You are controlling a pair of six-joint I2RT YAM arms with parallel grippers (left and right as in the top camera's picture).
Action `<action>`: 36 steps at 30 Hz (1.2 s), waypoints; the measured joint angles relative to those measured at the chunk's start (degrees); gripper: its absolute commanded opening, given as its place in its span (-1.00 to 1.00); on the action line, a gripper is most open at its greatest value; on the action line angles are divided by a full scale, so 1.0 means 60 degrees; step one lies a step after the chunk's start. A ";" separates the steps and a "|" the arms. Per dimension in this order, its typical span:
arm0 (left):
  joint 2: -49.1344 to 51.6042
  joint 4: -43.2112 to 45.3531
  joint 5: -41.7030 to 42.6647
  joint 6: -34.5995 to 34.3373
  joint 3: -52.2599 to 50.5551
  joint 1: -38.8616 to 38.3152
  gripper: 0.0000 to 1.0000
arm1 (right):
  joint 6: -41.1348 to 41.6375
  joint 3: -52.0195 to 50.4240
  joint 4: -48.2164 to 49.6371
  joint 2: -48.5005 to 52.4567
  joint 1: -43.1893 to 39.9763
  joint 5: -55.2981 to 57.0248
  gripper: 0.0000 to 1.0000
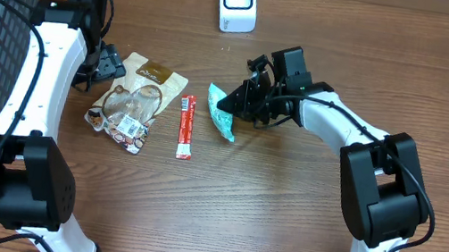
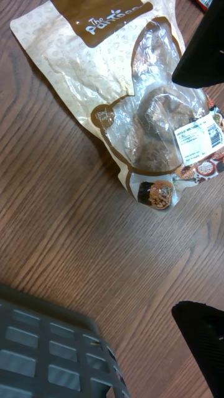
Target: Scan the item barcode
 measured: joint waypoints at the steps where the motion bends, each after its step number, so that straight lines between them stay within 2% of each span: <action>1: 0.0000 -0.0004 0.0000 0.0000 0.0000 0.0000 1.00 | 0.0109 -0.0091 0.0219 0.0000 -0.0007 -0.0193 -0.93; 5: 0.0000 -0.0004 0.0000 0.0000 0.0000 0.0000 1.00 | 0.0353 -0.0226 0.0455 0.0000 -0.0047 -0.0721 -0.93; 19: 0.0000 -0.0004 0.0000 0.0000 0.0000 0.0000 1.00 | 0.0608 -0.1333 0.1523 -0.0036 -0.0040 -0.0255 -0.88; 34: 0.0000 -0.0004 0.0000 0.0000 0.0000 0.0000 1.00 | 0.0656 -0.1351 0.0903 -0.0124 -0.0273 0.0284 -0.39; 36: 0.0000 -0.0004 -0.0004 0.0000 0.0000 0.0000 1.00 | 0.0619 -0.1351 0.0714 -0.0124 -0.0386 0.0368 -0.26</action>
